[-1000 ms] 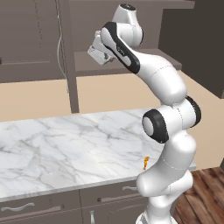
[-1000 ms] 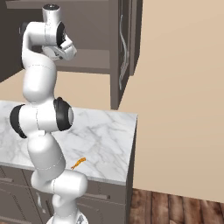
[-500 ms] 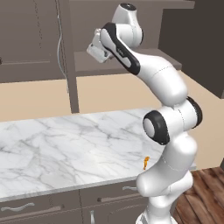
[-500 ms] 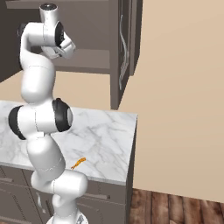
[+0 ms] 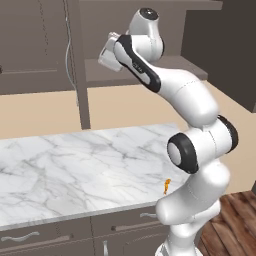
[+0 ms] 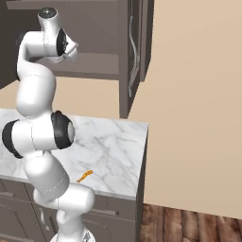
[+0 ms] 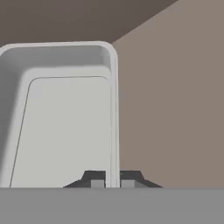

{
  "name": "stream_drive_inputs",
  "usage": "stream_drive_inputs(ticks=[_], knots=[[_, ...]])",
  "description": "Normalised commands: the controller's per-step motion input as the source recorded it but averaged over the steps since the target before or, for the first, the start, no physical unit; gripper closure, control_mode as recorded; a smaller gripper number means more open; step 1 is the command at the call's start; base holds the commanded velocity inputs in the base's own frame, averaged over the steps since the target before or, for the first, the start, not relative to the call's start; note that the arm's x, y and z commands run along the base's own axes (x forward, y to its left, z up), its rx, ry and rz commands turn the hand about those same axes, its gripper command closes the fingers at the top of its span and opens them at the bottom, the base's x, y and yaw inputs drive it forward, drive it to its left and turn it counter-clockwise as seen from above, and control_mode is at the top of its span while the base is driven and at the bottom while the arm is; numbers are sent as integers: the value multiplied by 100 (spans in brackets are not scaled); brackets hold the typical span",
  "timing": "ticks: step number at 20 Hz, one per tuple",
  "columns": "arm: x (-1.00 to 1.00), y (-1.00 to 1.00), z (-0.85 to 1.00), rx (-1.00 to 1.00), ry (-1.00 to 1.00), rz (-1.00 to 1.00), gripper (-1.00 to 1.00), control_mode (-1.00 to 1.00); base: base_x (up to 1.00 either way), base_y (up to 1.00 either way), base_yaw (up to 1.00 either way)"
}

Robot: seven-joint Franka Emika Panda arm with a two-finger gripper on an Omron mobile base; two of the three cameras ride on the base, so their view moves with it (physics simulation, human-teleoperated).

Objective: Retrieve the tupperware from the cabinet, then place the raw meat into the tupperware to avoid contamination.

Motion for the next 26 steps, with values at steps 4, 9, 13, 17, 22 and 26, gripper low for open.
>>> stream_drive_inputs(ticks=[4, 9, 13, 17, 22, 26], knots=[[-28, 0, 16, 3, -18, 0, 100, -100, 0, 0, 0], [-36, 0, 15, 5, -12, 0, 100, -100, 0, 0, 0], [-42, -1, 6, 7, -1, 0, 100, -100, 0, 0, 0], [-54, -13, 7, 9, 0, 0, 100, -100, 0, 0, 0], [-79, -17, 17, 7, 0, 0, 100, -100, 0, 0, 0], [-94, -8, 15, 3, 0, 0, 100, -100, 0, 0, 0]])
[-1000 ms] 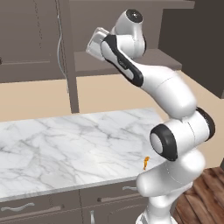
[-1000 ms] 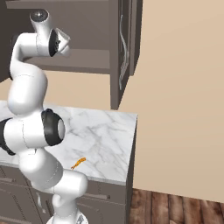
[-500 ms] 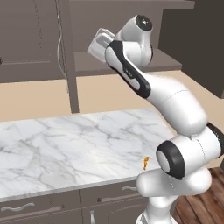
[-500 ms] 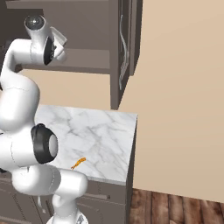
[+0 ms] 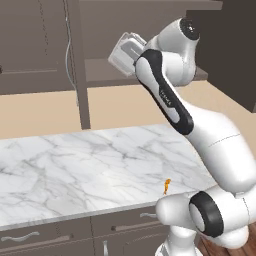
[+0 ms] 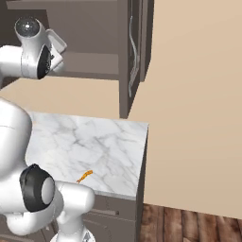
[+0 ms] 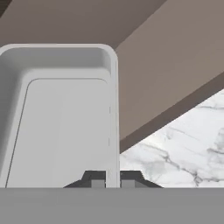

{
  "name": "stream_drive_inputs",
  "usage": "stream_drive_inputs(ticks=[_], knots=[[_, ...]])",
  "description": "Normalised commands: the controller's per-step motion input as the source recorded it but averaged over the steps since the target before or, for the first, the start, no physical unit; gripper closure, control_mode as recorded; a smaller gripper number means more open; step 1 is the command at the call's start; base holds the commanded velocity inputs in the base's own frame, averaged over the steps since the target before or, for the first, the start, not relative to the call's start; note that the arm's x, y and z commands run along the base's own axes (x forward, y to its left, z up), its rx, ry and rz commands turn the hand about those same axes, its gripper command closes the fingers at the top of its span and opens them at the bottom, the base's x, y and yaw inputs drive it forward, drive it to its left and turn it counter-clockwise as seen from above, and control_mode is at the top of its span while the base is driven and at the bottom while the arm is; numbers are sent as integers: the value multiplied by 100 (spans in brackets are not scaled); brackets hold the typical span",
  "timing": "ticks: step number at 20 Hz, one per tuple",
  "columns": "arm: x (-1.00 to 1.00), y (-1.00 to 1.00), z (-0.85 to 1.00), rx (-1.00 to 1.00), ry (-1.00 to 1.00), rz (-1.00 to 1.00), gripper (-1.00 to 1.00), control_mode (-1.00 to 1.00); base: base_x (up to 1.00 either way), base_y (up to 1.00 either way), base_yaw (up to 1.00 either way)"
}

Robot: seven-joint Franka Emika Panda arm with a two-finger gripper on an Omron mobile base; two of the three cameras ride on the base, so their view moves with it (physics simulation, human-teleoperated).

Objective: Retrieve the tupperware from the cabinet, then place the raw meat into the tupperware to avoid contamination.

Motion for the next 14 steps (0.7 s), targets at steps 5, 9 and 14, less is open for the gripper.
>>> stream_drive_inputs(ticks=[5, 9, 14], knots=[[-100, -15, 8, 3, 0, -1, 100, -100, 0, 0, 0], [-100, -37, 0, 2, 2, -3, 100, -100, 0, 0, 0], [-100, -25, 0, 1, 5, -2, 100, -100, 0, 0, 0]])
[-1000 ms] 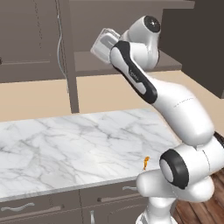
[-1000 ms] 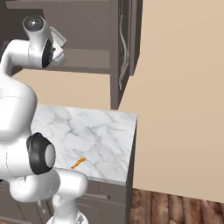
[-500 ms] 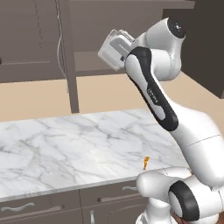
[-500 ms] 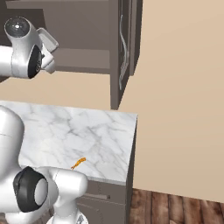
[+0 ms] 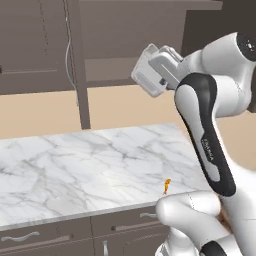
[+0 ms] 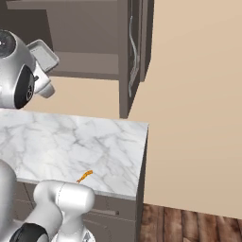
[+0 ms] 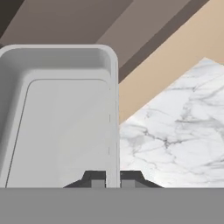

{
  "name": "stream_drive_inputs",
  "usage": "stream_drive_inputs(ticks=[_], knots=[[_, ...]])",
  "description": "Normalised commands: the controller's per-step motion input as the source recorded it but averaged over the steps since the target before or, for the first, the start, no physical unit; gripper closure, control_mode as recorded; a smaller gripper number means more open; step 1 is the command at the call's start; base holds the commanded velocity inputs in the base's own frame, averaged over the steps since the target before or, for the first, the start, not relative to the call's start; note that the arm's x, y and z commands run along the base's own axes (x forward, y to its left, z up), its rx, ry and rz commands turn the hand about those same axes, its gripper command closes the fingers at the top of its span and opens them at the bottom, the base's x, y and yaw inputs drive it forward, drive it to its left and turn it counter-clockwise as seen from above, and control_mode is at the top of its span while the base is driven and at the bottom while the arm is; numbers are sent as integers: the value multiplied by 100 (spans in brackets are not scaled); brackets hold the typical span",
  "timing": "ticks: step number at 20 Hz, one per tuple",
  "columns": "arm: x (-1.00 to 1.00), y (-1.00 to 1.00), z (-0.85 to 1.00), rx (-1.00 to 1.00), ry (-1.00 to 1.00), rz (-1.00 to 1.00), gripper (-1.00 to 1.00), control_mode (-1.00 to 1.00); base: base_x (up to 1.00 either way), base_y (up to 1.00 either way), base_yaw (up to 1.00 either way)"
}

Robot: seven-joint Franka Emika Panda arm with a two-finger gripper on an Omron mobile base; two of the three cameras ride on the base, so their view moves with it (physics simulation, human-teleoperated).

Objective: Retrieve the tupperware from the cabinet, then place the raw meat into the tupperware to avoid contamination.

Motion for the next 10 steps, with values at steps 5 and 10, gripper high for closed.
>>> stream_drive_inputs(ticks=[5, 10], knots=[[-100, -7, -4, 0, 11, 0, 100, -100, 0, 0, 0], [-80, -10, -35, 0, 6, -2, 100, -100, 0, 0, 0]])
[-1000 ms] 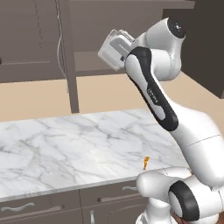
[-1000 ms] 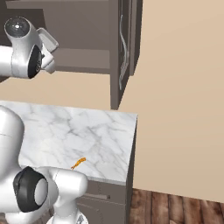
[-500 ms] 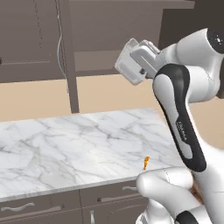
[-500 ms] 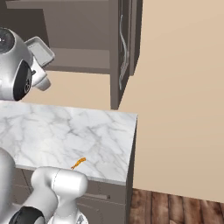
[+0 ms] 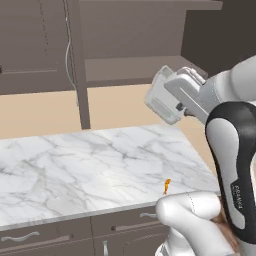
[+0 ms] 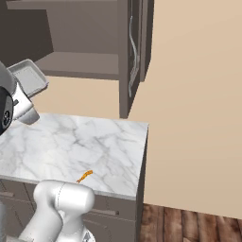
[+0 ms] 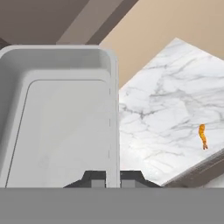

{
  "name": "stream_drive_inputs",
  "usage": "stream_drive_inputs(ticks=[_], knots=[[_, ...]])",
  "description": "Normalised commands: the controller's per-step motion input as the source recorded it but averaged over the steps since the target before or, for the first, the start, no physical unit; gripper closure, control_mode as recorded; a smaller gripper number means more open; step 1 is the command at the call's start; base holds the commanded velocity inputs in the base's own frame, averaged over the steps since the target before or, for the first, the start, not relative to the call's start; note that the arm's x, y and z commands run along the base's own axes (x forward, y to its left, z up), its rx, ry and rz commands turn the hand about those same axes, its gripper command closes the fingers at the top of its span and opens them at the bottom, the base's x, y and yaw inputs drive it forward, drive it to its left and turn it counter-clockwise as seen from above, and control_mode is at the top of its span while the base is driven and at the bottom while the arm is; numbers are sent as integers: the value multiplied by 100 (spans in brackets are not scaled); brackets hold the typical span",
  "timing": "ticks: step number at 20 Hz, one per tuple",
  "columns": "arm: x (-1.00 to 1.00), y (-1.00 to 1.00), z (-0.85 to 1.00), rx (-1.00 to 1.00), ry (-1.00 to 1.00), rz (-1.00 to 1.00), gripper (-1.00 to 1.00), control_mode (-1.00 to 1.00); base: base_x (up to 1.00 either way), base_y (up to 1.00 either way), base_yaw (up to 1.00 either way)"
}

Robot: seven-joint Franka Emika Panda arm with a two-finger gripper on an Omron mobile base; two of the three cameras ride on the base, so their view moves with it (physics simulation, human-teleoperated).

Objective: Retrieve the tupperware from the cabinet, then place the raw meat into the tupperware to avoid contamination.

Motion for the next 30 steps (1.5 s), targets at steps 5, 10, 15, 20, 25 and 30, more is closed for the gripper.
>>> stream_drive_inputs(ticks=[5, 10, 15, 20, 25, 30], knots=[[-55, -21, -48, 0, 5, -2, 100, -100, 0, 0, 0], [-34, -13, -55, 0, 4, -3, 100, -100, 0, 0, 0], [-2, -1, -55, 0, 5, -7, 100, -100, 0, 0, 0], [10, 0, -51, -1, 9, -5, 100, -100, 0, 0, 0], [37, 0, -41, 0, 17, 0, 100, -100, 0, 0, 0], [44, 0, -30, 0, 11, 0, 100, -100, 0, 0, 0]])
